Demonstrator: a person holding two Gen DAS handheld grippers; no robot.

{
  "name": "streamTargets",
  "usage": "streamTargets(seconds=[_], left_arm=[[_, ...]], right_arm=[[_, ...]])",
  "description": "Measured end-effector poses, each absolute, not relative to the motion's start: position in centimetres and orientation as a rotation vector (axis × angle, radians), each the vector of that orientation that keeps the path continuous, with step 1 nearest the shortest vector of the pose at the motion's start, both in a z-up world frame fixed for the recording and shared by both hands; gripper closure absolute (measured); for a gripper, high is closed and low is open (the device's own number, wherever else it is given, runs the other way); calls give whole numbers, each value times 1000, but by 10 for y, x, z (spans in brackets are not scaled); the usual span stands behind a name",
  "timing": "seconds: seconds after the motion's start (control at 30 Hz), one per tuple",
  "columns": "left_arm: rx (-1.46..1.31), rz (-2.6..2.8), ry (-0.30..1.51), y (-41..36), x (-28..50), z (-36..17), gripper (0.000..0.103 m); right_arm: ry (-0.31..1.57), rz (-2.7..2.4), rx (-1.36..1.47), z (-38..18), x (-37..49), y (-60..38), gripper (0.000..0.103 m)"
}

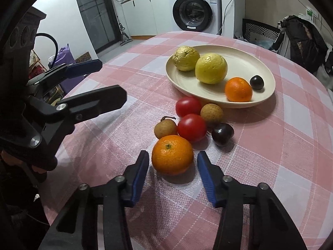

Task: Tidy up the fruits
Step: 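Grasp the second orange with the right tool while the left tool grasps the brown pear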

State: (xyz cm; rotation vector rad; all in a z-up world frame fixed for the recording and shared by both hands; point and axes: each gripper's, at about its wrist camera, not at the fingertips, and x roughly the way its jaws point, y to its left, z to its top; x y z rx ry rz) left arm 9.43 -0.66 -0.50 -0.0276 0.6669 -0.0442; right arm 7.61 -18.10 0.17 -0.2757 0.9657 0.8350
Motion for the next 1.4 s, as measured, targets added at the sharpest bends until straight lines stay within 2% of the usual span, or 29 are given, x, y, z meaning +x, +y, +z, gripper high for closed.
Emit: streamTargets(seconds=[0.1, 0.8, 0.9, 0.97, 1.17, 1.4], left_arm=[[-29, -49, 670, -6, 95, -6, 0], [-50, -122, 783, -25, 114, -34, 2], [-28, -153, 804, -34, 118, -42, 13], [-20, -179, 839, -39, 123, -48, 27], [-55, -232, 885, -44, 131, -56, 51], [-58, -256, 891, -49, 134, -58, 66]], right_arm=[[966, 838, -273, 1, 77, -181, 62], [869, 742, -152, 39, 100, -232, 63], [872, 741, -154, 36, 101, -230, 63], [873, 742, -158, 35, 100, -228, 63], [880, 750, -164, 34, 99, -228, 63], [886, 752, -166, 33, 98, -228, 63]])
